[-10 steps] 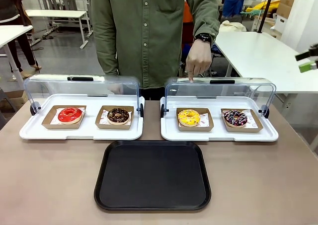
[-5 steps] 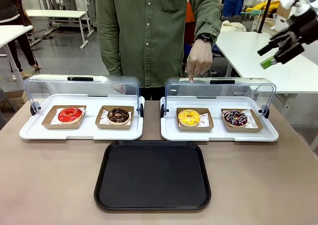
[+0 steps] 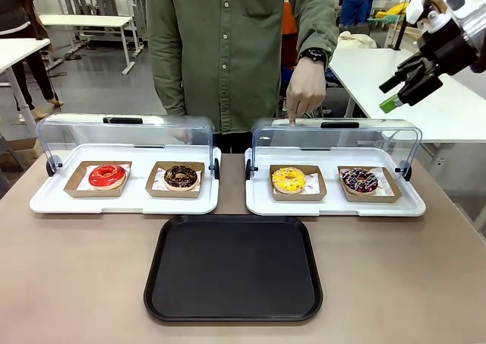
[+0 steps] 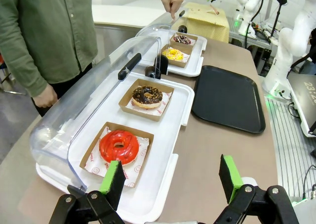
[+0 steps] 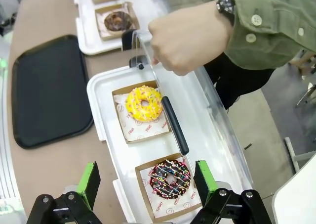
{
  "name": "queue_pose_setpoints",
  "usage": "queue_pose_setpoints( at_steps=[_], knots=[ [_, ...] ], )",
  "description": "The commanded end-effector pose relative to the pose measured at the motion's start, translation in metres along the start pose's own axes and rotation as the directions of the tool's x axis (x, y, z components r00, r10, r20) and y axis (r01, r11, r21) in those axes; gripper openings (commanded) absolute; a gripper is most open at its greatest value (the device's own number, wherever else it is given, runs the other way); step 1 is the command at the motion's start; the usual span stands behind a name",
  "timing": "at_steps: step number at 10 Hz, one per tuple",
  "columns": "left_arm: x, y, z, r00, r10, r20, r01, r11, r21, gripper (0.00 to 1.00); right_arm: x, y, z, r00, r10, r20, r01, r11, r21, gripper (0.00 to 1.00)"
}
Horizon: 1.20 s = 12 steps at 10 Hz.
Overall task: Move the third donut from the left to the tray.
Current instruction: Pick up the Paper togo box containing the Donut indicated by the person and place it on the Handle tray.
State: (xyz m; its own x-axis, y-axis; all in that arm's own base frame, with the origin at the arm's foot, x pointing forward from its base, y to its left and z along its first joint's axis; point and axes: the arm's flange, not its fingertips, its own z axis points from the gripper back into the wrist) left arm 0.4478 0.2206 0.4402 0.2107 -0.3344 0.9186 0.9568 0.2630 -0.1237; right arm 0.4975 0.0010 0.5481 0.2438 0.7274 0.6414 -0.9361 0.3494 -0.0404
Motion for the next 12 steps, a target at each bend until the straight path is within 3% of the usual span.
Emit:
queue_pose_setpoints(
  at_steps=[1,3,5,12],
  knots=[
    [0.001,-0.001,0.0,1.0,0.001,-0.005,-0.001,1.0,-0.004,1.0,0.002,-0.006,0.004,1.0,0.025,0.001,-0.025,1.0,0.008,1.0],
    [0.001,-0.001,0.0,1.0,0.001,-0.005,-0.001,1.0,-0.004,1.0,0.0,-0.002,0.002,1.0,-0.001,0.002,0.001,1.0,-0.002,1.0],
    [0.001,-0.001,0.0,1.0,0.001,-0.005,-0.001,1.0,-0.004,1.0,0.006,0.033,-0.034,0.998,0.055,-0.011,-0.056,0.996,-0.07,1.0],
    [0.001,-0.001,0.0,1.0,0.001,-0.005,-0.001,1.0,-0.004,1.0,0.007,0.116,-0.113,0.967,0.203,-0.154,-0.225,0.964,-0.145,1.0]
  ],
)
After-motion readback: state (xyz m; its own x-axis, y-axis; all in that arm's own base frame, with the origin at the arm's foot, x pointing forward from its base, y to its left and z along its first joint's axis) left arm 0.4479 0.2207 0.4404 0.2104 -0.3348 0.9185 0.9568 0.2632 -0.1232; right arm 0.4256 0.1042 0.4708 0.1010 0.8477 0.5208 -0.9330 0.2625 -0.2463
